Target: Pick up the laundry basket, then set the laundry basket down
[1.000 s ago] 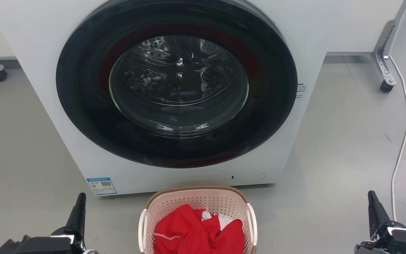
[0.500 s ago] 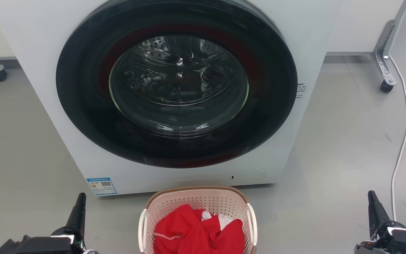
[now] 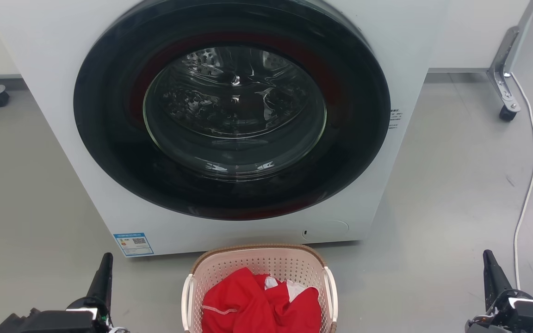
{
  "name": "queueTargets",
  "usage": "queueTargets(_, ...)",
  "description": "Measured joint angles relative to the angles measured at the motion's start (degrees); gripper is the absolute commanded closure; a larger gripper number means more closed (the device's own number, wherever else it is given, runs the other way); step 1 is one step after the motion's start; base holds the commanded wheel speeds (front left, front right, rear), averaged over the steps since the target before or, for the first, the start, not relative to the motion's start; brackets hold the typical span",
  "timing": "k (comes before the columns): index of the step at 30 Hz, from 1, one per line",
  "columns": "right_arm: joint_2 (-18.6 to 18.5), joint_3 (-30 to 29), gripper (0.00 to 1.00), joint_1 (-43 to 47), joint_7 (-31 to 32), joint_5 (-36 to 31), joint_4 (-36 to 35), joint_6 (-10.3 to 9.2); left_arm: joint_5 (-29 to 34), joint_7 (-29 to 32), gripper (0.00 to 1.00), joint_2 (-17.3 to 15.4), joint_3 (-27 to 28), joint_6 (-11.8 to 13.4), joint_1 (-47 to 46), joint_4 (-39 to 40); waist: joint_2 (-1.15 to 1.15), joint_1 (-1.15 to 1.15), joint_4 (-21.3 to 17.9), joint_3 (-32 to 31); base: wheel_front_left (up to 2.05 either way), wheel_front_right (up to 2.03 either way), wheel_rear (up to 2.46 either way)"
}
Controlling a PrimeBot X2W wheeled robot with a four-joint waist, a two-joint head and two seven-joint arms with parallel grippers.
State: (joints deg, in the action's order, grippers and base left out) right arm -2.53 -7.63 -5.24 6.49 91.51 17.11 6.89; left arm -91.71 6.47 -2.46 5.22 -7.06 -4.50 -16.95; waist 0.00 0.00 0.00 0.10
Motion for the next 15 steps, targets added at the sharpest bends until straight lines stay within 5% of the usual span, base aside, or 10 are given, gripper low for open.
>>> queueTargets(15,0.00,0.00,1.00,0.00,0.00,0.00,0.00,0.00,0.00,0.00,1.00,0.00,0.00,0.00,0.00,0.01,0.00,0.00,0.00,0.00,0.00,0.00,0.00)
